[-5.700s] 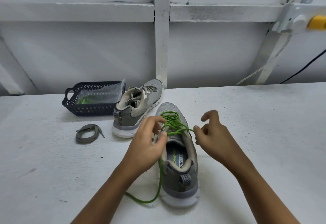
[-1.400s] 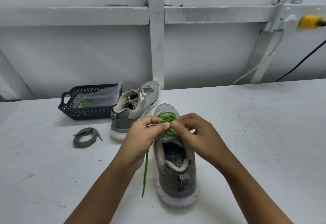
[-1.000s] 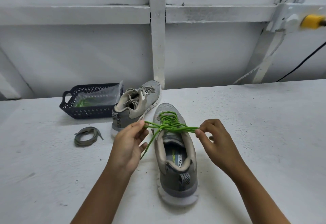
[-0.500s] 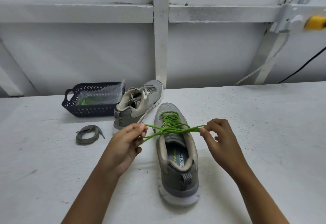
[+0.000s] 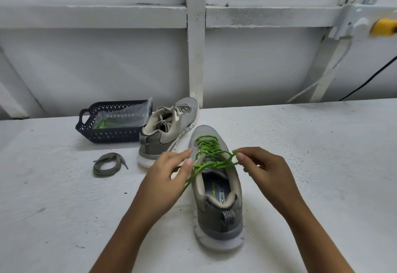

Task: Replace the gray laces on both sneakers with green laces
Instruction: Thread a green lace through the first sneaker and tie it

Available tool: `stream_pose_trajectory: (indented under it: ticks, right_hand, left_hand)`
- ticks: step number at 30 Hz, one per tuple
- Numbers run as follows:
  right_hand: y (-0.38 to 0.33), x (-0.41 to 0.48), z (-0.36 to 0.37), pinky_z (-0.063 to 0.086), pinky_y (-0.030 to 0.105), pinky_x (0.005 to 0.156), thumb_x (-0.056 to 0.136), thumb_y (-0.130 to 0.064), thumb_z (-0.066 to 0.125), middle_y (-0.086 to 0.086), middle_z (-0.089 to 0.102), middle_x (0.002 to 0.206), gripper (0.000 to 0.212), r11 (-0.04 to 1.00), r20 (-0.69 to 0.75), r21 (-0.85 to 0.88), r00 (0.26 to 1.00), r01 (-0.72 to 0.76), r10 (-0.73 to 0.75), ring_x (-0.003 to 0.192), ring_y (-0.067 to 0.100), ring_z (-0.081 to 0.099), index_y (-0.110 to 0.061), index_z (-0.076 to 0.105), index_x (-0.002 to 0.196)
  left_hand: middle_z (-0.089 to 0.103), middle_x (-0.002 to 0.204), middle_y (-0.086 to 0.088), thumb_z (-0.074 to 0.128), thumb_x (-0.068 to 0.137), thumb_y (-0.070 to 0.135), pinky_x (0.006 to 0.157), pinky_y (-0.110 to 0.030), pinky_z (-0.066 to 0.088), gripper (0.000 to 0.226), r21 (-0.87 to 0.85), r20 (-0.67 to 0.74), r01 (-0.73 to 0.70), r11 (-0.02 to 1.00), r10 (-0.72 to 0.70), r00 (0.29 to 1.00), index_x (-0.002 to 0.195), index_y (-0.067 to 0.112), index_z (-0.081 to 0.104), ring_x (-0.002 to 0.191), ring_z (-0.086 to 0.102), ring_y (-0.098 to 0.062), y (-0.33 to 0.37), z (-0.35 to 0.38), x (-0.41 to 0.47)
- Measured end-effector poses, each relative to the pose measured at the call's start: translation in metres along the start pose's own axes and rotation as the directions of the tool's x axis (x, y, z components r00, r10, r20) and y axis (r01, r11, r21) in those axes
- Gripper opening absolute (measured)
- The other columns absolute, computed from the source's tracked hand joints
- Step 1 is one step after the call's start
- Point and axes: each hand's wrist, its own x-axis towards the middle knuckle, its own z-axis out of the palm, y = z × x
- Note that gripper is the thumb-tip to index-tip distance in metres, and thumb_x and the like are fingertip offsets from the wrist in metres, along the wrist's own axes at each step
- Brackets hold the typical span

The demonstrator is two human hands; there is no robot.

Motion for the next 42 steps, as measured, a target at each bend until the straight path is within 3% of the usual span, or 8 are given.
stream_pose_trajectory:
  ticks: [7, 15, 20, 23, 28, 32, 36, 42]
  right_hand:
    - [-0.017, -0.004, 0.003, 0.049, 0.033, 0.07, 0.09, -0.031, 0.06, -0.004, 0.071, 0.079, 0.019, 0.95, 0.384, -0.285, 0.923, 0.128, -0.009, 0.073, 0.011, 0.063, -0.02, 0.075, 0.087]
    - [-0.03, -0.007, 0.015, 0.041, 0.04, 0.068, 0.098, -0.05, 0.029, 0.01, 0.053, 0.062, 0.059, 0.785, 0.589, -0.494, 0.808, 0.374, -0.014, 0.068, 0.013, 0.046, -0.014, 0.043, 0.053]
    - [-0.021, -0.013, 0.013, 0.042, 0.032, 0.072, 0.098, -0.04, 0.039, 0.002, 0.058, 0.074, 0.051, 0.884, 0.515, -0.368, 0.854, 0.289, -0.065, 0.073, 0.011, 0.052, -0.012, 0.062, 0.062]
    - [-0.018, -0.012, 0.006, 0.041, 0.018, 0.067, 0.096, -0.041, 0.042, -0.008, 0.062, 0.076, 0.045, 0.981, 0.314, -0.15, 0.947, 0.125, -0.073, 0.073, 0.003, 0.058, -0.022, 0.073, 0.07]
    - [-0.018, -0.008, 0.0, 0.039, 0.006, 0.063, 0.086, -0.048, 0.036, -0.013, 0.067, 0.07, 0.05, 0.997, 0.073, 0.06, 0.996, -0.048, 0.043, 0.071, -0.006, 0.058, -0.017, 0.071, 0.067]
    - [-0.011, -0.006, -0.002, 0.038, 0.008, 0.06, 0.084, -0.052, 0.035, -0.011, 0.069, 0.072, 0.052, 0.994, 0.025, 0.051, 0.996, -0.092, 0.091, 0.067, -0.001, 0.057, -0.019, 0.072, 0.068]
    - [-0.01, -0.008, -0.001, 0.038, 0.007, 0.061, 0.094, -0.038, 0.043, -0.013, 0.067, 0.07, 0.044, 0.996, 0.032, 0.002, 0.996, -0.089, 0.089, 0.068, -0.004, 0.057, -0.019, 0.069, 0.064]
    - [-0.008, -0.008, 0.006, 0.035, 0.013, 0.06, 0.095, -0.028, 0.051, 0.003, 0.061, 0.068, 0.041, 0.992, -0.019, -0.11, 0.998, -0.063, 0.061, 0.067, 0.006, 0.053, -0.02, 0.06, 0.056]
  left_hand:
    - [0.057, 0.07, 0.013, 0.041, 0.079, 0.046, 0.053, -0.03, 0.037, 0.037, 0.552, 0.083, -0.331, 0.766, 0.344, 0.935, 0.088, 0.034, 0.075, 0.067, 0.06, -0.018, 0.0, -0.005, -0.003]
    - [0.064, 0.093, 0.0, 0.031, 0.096, 0.051, 0.079, -0.032, 0.03, 0.036, 0.827, 0.278, -0.273, 0.491, 0.064, 0.958, 0.077, 0.025, 0.046, 0.097, 0.058, -0.018, 0.04, -0.006, -0.011]
    - [0.06, 0.085, 0.003, 0.053, 0.09, 0.043, 0.079, -0.029, 0.037, 0.027, 0.585, 0.255, -0.192, 0.788, 0.046, 0.966, 0.078, 0.02, 0.062, 0.088, 0.055, -0.014, 0.04, -0.01, -0.001]
    - [0.055, 0.056, 0.008, 0.069, 0.084, 0.028, 0.054, -0.021, 0.038, 0.017, 0.119, 0.272, 0.016, 0.993, -0.048, 0.961, 0.071, 0.017, 0.072, 0.053, 0.047, -0.004, 0.041, -0.015, 0.008]
    - [0.062, 0.054, 0.002, 0.072, 0.081, 0.018, 0.051, -0.014, 0.037, 0.015, -0.199, 0.246, 0.13, 0.971, -0.079, 0.966, 0.068, 0.01, 0.075, 0.047, 0.048, -0.002, 0.046, 0.0, 0.017]
    - [0.059, 0.055, -0.002, 0.067, 0.083, 0.028, 0.058, -0.025, 0.036, 0.025, 0.056, 0.305, -0.003, 0.998, -0.014, 0.952, 0.064, 0.012, 0.067, 0.056, 0.051, -0.009, 0.039, 0.011, 0.012]
    - [0.043, 0.05, 0.002, 0.056, 0.089, 0.039, 0.053, -0.026, 0.031, 0.031, 0.572, 0.359, -0.213, 0.792, -0.008, 0.933, 0.068, 0.017, 0.065, 0.065, 0.052, -0.021, 0.046, 0.011, 0.007]
    - [0.056, 0.062, 0.005, 0.062, 0.081, 0.053, 0.055, -0.026, 0.037, 0.036, 0.569, 0.471, -0.23, 0.79, -0.084, 0.878, 0.079, 0.018, 0.07, 0.061, 0.05, -0.012, 0.054, -0.01, 0.017]
